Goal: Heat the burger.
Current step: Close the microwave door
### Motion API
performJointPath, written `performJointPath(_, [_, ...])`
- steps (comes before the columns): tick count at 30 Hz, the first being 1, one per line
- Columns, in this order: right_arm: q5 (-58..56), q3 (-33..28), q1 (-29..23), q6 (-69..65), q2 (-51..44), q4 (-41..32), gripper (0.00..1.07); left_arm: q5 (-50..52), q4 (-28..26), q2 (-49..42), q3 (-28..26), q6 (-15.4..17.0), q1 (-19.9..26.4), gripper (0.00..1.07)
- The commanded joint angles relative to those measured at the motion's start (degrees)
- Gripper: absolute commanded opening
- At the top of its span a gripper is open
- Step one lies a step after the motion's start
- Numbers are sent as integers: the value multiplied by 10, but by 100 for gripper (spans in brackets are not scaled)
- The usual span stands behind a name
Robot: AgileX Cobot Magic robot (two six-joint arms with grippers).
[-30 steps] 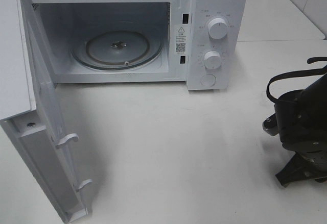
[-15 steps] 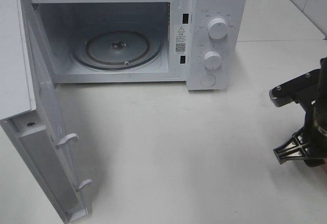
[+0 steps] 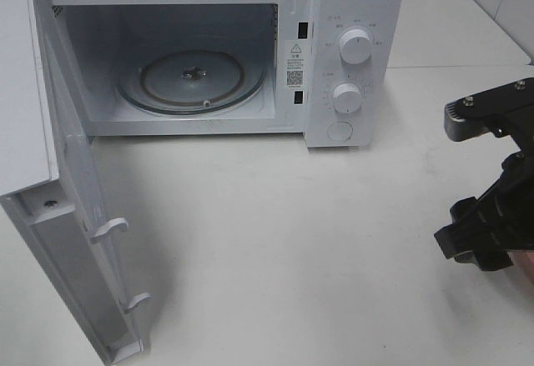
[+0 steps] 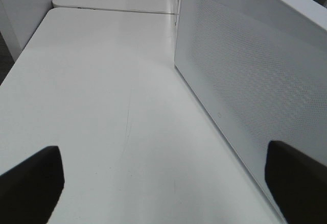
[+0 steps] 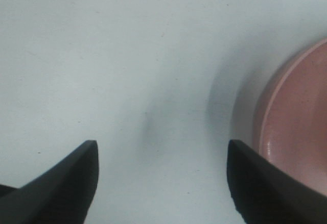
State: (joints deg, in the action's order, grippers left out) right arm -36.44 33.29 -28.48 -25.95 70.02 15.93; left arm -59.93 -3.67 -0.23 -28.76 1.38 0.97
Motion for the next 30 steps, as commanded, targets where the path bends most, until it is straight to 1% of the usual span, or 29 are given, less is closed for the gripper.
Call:
performJointPath(1, [-13,4,2,55,-42,-48,71,5,-2,-12,1,-1,1,100])
performJointPath(2, [-29,4,2,76,-70,-69,72,5,-2,-12,1,-1,1,100])
performJointPath(5, [-38,4,2,85,-87,-77,72,5,-2,-12,1,-1,1,100])
performJointPath(7, [-70,4,2,106,-143,-93,72,5,-2,-12,1,-1,1,100])
performJointPath(9, [-80,4,2,113,-158,-97,72,5,-2,-12,1,-1,1,100])
performJointPath(10, [-100,4,2,127,-186,-98,72,5,-2,-12,1,-1,1,100])
performJointPath(12, [-109,4,2,133,-197,-98,72,5,-2,-12,1,-1,1,100])
performJointPath(13, [-131,4,2,145,-225,-98,74,5,-2,-12,1,-1,1,100])
performJointPath(15, [-140,4,2,148,-237,-98,74,5,-2,-12,1,-1,1,100])
performJointPath(16, [-156,4,2,150,-264,-98,76,5,-2,-12,1,-1,1,100])
performJointPath(17, [-156,4,2,150,-264,-98,76,5,-2,-12,1,-1,1,100])
performJointPath(18, [-177,4,2,150,-290,-97,77,5,-2,-12,1,-1,1,100])
performJointPath(25, [-242,4,2,149,-354,-97,76,5,-2,-12,1,-1,1,100])
performJointPath(27, [-268,4,2,150,-394,-94,76,5,-2,-12,1,-1,1,100])
performJointPath(29, [-273,4,4,150,-410,-92,76,5,-2,-12,1,-1,1,100])
performJointPath(30, [-277,3,7,150,-438,-87,76,5,-2,-12,1,-1,1,100])
